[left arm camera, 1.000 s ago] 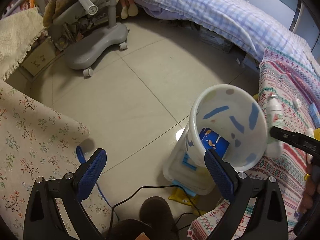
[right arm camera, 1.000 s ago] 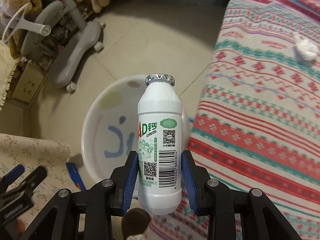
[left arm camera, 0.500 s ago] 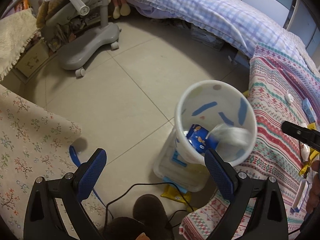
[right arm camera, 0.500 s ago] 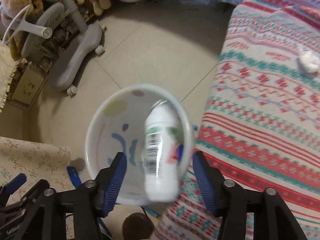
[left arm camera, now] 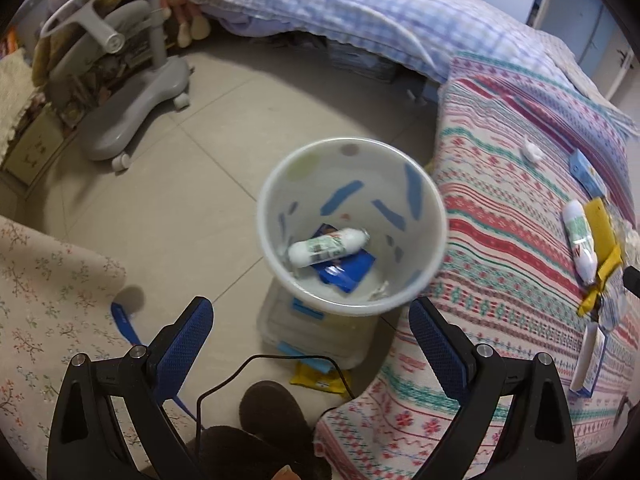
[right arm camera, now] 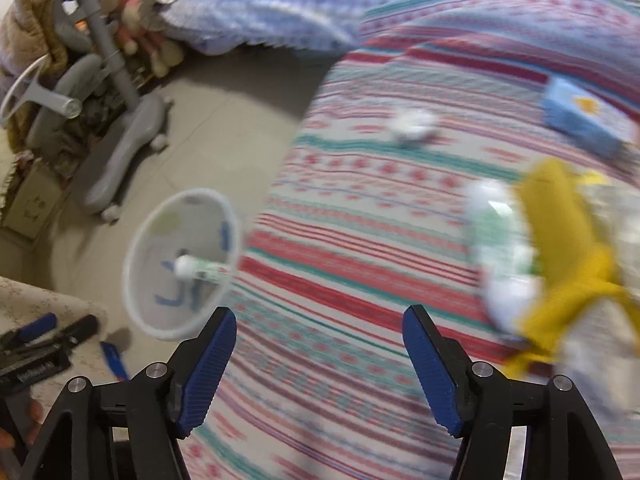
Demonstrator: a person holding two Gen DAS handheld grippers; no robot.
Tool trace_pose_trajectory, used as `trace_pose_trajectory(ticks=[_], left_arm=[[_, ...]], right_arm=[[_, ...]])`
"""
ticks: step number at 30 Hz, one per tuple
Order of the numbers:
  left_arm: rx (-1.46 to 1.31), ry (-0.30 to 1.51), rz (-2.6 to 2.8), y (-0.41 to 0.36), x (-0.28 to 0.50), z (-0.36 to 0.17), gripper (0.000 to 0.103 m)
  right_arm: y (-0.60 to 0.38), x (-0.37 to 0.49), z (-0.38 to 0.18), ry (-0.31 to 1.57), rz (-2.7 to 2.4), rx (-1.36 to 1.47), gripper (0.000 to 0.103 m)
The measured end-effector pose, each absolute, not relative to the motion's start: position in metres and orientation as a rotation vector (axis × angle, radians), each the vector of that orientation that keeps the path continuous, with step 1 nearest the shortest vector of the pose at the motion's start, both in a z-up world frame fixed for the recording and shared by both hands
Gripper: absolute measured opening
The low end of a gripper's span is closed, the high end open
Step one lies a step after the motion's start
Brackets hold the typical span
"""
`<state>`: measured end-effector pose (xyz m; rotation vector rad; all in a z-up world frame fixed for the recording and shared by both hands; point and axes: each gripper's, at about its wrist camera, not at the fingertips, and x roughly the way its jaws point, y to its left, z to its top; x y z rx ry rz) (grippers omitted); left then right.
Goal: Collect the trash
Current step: 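Drop the white bottle into the wastebasket by opening the right tool, then grasp the blue-and-white box with the right tool while the left tool grasps another white bottle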
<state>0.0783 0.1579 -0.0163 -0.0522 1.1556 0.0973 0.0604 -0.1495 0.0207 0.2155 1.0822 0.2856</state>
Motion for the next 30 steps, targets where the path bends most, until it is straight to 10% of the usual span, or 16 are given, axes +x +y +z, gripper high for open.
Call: trace_pose_trajectory(ticks=[24,30], left_arm=[[0.047,1.227,-0.092,0.057,0.060,-0.035,0.100],[0.050,1.218,-0.140,0.035,0.058,-0.030,0.100]], right_arm=[[-0.245,0.001,-0.059,1.314,0.043,0.258,0.082],[-0.241,-0.004,-0.068,1.332,0.056,0.265,0.071]])
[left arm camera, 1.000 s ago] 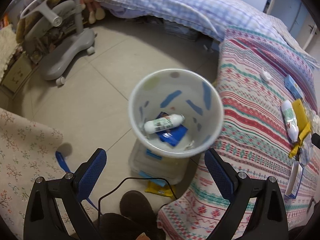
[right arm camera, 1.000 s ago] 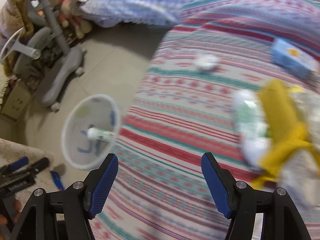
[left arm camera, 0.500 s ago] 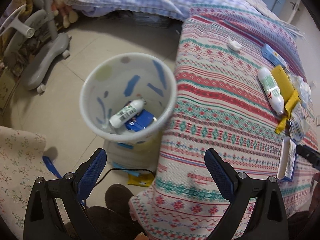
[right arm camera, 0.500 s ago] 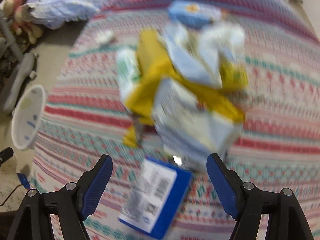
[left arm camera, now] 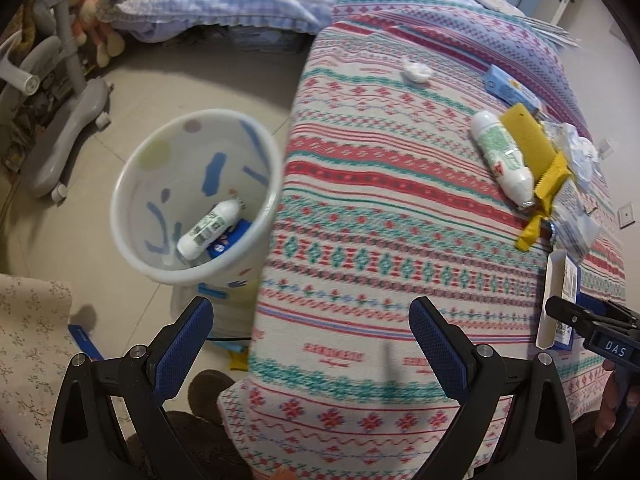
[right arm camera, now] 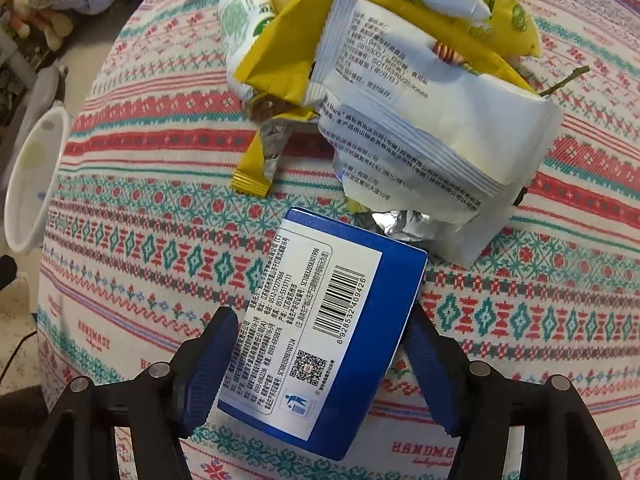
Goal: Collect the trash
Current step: 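Grasp the blue-and-white box with the right tool while the left tool grasps another white bottle, then carry the white bottle to the wastebasket and release it from the left tool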
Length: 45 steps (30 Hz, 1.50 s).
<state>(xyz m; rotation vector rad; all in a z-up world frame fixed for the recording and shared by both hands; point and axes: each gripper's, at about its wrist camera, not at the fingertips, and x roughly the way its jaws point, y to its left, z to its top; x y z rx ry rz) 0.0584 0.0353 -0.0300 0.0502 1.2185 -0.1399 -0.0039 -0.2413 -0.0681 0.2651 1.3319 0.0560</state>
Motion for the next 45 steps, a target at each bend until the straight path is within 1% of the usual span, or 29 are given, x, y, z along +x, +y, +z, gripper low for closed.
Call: trace_pose_trajectory(ticks=[7,16,20,22,24,25,27,30,32,35,38,40,45], left_arm=[[0.029,1.224,-0.178,0.002,0.066,-0.025,0.099],[-0.046,1.232,-0.295,-0.062,0.097,-0.022,0.099],[-0.103,1.233,-0.353,-0.089,0.117,-0.026,0.090],[-0.135,1.234,-0.382,-0.101,0.127,-0.029,0.084],[-0.184,1.240,-0.409,-0.112,0.138,-0.036,0.075],[-0.204,1.243,-0.418,-0.116,0.144,-0.040,0.073],[-0.226,1.244,-0.421,-0.123,0.153,-0.047,0.065],[-0.256,1.261,-0.426,-0.134,0.165,-0.059,0.058],[-0.277,1.274,-0.430,-0.140,0.171,-0.067,0.055],[-0.292,1.279,-0.417,-0.147,0.178,-0.075,0.055],[-0.286,1.269,-0.425,-0.154,0.183,-0.075,0.055],[-0.277,1.263,-0.426,-0.158,0.186,-0.076,0.052],[-0.229,1.255,-0.408,-0.159,0.184,-0.074,0.050]], right_arm=[[-0.266,-0.015,-0.036,1.236,0.049,0.294,0.070],[-0.308,-0.020,0.002,1.107,-0.033,0.314,0.070],[-0.334,-0.013,0.005,1.081,-0.085,0.357,0.070],[-0.346,-0.010,0.005,1.081,-0.101,0.371,0.070],[-0.358,-0.004,0.002,1.087,-0.118,0.384,0.070],[-0.364,-0.002,0.001,1.089,-0.124,0.391,0.070],[-0.369,0.005,-0.002,1.095,-0.135,0.399,0.070],[-0.382,0.015,-0.004,1.100,-0.142,0.413,0.070],[-0.390,0.022,-0.005,1.099,-0.146,0.428,0.070],[-0.399,0.031,-0.008,1.099,-0.150,0.438,0.070],[-0.404,0.039,-0.015,1.112,-0.146,0.459,0.070],[-0.407,0.044,-0.018,1.121,-0.141,0.473,0.070],[-0.410,0.049,-0.025,1.136,-0.136,0.481,0.070]])
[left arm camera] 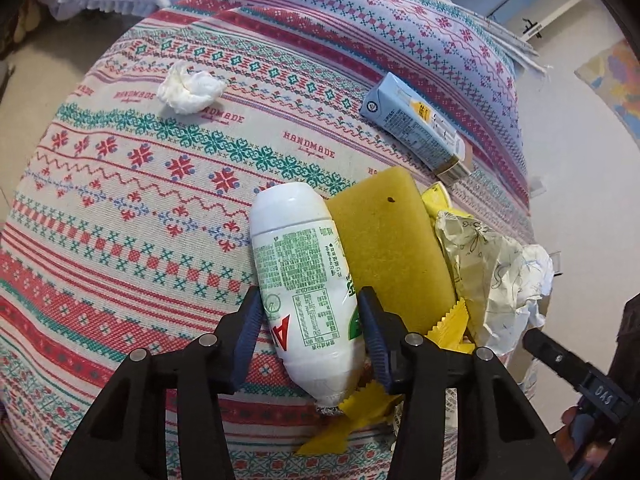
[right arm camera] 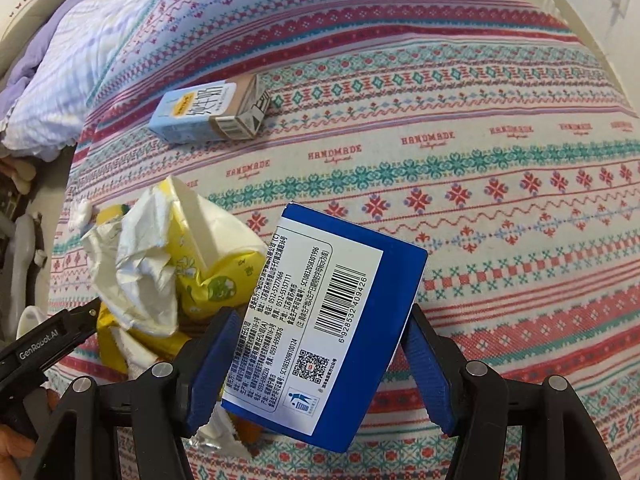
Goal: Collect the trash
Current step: 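Carry the white bottle to the wastebasket and release it from the left tool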
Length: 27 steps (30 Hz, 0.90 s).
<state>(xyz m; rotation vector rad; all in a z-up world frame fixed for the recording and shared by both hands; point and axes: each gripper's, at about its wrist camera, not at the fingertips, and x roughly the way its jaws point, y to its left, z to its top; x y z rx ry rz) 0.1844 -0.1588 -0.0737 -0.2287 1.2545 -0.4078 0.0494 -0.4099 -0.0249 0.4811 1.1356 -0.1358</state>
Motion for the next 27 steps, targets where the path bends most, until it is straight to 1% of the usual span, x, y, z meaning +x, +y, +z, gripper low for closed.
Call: trace_pose_trajectory(ticks=[10,16,21,27], left_arm=[[-0.188,1.253,-0.368,-0.138,0.170,-0.059,0.048],[-0.192,1.236,-0.380,-0.120,0.156,-0.046,0.048],[-0.210,1.229,-0.373,-0.092,0.147,-0.033,0.048],[-0.231,1.201,-0.348,-0.050,0.141,-0.020,0.048]], right_arm=[[-0.412,0.046,-0.017,1.118,-0.134,0.492,0.070],[-0.404,0.039,0.007,1.080,-0.129,0.507,0.070],[-0.382,0.036,0.024,1.055,-0.108,0.488,0.070],[-0.354,0.039,0.032,1.052,-0.091,0.454,0.070]])
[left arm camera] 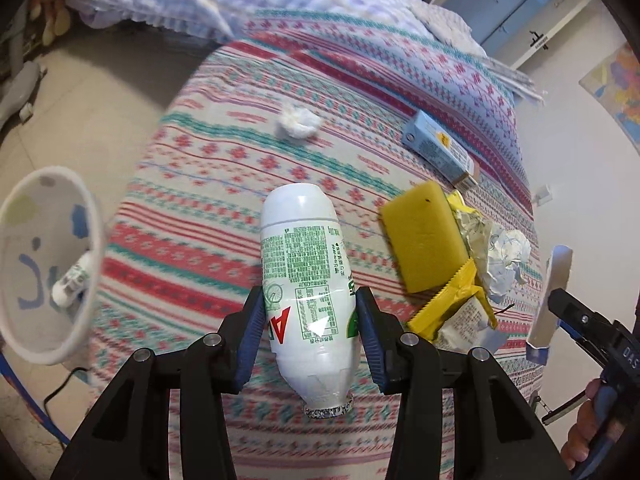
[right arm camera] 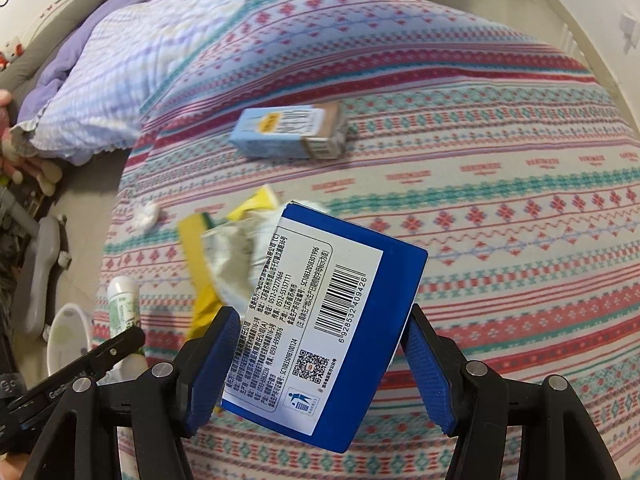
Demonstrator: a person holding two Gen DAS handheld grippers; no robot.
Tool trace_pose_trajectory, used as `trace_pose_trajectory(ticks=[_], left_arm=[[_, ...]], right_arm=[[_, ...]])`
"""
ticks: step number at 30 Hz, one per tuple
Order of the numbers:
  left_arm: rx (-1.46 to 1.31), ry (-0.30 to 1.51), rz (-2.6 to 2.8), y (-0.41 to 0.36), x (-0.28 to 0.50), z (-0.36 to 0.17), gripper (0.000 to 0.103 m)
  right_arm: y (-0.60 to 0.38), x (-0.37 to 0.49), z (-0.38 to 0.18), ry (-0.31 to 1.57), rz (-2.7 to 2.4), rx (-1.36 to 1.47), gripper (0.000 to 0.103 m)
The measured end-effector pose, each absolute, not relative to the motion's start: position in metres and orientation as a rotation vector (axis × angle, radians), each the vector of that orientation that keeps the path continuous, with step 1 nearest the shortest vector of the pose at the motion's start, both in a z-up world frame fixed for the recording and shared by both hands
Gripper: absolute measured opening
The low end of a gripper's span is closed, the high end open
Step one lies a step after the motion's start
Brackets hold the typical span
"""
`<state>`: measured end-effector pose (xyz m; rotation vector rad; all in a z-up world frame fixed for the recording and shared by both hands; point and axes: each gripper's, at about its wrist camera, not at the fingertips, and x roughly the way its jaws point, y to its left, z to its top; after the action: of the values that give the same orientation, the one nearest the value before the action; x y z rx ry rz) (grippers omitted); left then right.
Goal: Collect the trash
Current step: 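Carry the white bottle to the wastebasket and release it from the left tool, then lower the blue-and-white box into the wastebasket and open the right tool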
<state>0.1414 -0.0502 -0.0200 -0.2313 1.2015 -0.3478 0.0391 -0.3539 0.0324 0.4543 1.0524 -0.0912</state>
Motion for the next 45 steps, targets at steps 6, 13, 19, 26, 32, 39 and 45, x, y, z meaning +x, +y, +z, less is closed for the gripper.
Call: trace_pose_trajectory(ticks=[6,13,19,26,32,39,45], left_arm=[[-0.257,1.178,-0.293,0.008,0.136,-0.012,0.048],[-0.309,1.163,-0.173,0.087,0.136,-0.014,0.048],[-0.323,1.189,-0.060,0.138,0.141,-0.033,0.048],[-0.301,1.172,-0.002,0.160,0.154,-0.048,0.048],[-0.293,1.194,0.034,0.161,0.152,-0.046,0.081],[-0.140,1.168,0.121,0.180,0.128,-0.026,0.092],[-0.125,1.148,0.192,0.213,0.111,-0.015,0.092]], right_arm=[[-0.313,0.049,0.034,1.062,-0.046,0.419,0.070],[-0.255,0.069,0.028,1.089,0.034,0.380,0.070],[-0.210,0.082,0.016,1.124,0.094,0.347,0.070],[-0.176,0.088,0.004,1.148,0.131,0.299,0.070],[-0.171,0.089,0.002,1.140,0.127,0.286,0.070],[-0.158,0.091,0.004,1.130,0.153,0.288,0.070],[-0.118,0.108,-0.004,1.164,0.230,0.313,0.070]])
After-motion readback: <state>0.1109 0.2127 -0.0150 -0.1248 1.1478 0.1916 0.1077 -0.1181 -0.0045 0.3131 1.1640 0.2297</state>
